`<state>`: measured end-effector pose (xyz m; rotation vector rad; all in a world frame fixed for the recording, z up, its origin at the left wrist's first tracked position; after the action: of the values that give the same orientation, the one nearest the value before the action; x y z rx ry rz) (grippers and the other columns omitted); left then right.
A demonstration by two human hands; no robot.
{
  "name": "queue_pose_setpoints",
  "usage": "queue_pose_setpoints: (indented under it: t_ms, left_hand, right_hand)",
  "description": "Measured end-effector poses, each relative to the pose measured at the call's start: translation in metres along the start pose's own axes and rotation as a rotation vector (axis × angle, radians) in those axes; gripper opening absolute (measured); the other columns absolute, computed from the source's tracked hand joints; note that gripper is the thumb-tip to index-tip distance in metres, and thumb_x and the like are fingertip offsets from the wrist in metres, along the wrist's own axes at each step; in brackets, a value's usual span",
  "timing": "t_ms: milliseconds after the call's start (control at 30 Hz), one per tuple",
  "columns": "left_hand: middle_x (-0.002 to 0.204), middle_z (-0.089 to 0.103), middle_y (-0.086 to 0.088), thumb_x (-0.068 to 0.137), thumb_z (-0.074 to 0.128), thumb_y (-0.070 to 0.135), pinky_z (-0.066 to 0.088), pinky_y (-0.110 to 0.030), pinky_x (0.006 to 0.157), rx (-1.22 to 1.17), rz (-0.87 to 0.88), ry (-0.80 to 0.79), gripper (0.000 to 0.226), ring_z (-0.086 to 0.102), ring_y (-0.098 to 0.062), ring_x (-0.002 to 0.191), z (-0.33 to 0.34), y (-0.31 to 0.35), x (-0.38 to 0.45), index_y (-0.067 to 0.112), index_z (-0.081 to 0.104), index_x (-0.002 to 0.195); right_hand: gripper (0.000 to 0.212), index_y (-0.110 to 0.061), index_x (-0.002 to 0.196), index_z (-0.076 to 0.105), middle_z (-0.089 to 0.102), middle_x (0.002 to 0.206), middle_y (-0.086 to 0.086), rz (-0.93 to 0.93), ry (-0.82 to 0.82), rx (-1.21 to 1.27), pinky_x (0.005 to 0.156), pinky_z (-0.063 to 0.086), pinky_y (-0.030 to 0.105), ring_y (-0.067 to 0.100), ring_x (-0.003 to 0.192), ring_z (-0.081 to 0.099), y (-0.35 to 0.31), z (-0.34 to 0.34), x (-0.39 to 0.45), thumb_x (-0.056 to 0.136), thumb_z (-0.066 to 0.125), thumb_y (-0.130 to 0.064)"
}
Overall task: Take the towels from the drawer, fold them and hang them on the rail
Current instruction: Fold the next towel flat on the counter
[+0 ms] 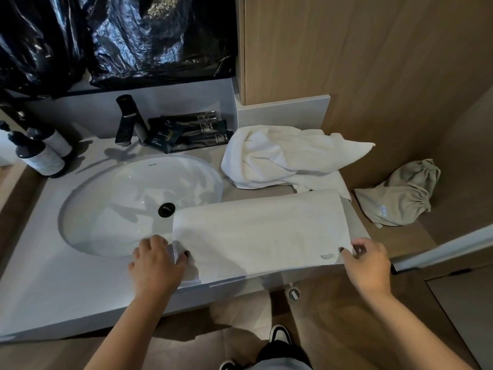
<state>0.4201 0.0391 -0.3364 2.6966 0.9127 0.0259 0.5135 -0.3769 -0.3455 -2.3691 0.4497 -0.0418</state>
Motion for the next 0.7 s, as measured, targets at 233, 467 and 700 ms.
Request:
queue_pose_setpoints:
  t_ms: [233, 467, 700]
  left_hand:
    - [0.165, 0.009, -0.011, 0.101, 0.04, 0.028, 0.002, -0.045, 0.124, 0.093, 0.722, -0.115, 0.059, 0.001, -0.027, 0.153, 0.038, 0.094, -0.017, 0.006, 0.026, 0.154]
    - [0.165, -0.004, -0.004, 0.097, 0.011, 0.056, 0.002, -0.053, 0.122, 0.204, 0.778, -0.194, 0.071, -0.01, -0.024, 0.152, 0.066, 0.096, 0.013, 0.02, 0.009, 0.158]
    - [0.162, -0.027, 0.002, 0.079, 0.006, 0.089, -0.011, -0.052, 0.121, 0.25, 0.573, -0.187, 0.092, -0.026, -0.021, 0.148, 0.068, 0.075, 0.034, 0.04, -0.018, 0.153]
  right_hand:
    - [0.061, -0.008, 0.138, 0.053, 0.047, 0.148, 0.012, -0.819, -0.239, -0.295, 0.115, 0.031, 0.045, 0.03, 0.141, 0.037, -0.094, 0.067, -0.033, 0.08, 0.066, 0.007]
    - [0.06, -0.017, 0.157, 0.009, 0.0, 0.165, 0.0, -1.01, -0.497, -0.619, 0.123, 0.0, 0.045, 0.019, 0.151, -0.011, -0.12, 0.147, -0.024, 0.101, 0.023, -0.029]
    - [0.077, -0.019, 0.157, -0.004, -0.013, 0.164, -0.001, -0.81, -0.41, -0.628, 0.12, -0.013, 0.043, 0.016, 0.149, -0.02, -0.105, 0.146, 0.007, 0.094, 0.012, -0.061]
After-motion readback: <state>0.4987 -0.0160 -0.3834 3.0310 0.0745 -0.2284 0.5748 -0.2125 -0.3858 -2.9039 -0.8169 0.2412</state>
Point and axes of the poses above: each hand's wrist, its own x-axis towards the middle knuckle, its own z-axis out of the palm, y = z × x, the point moved 4 cm from there along x, towards the middle knuckle
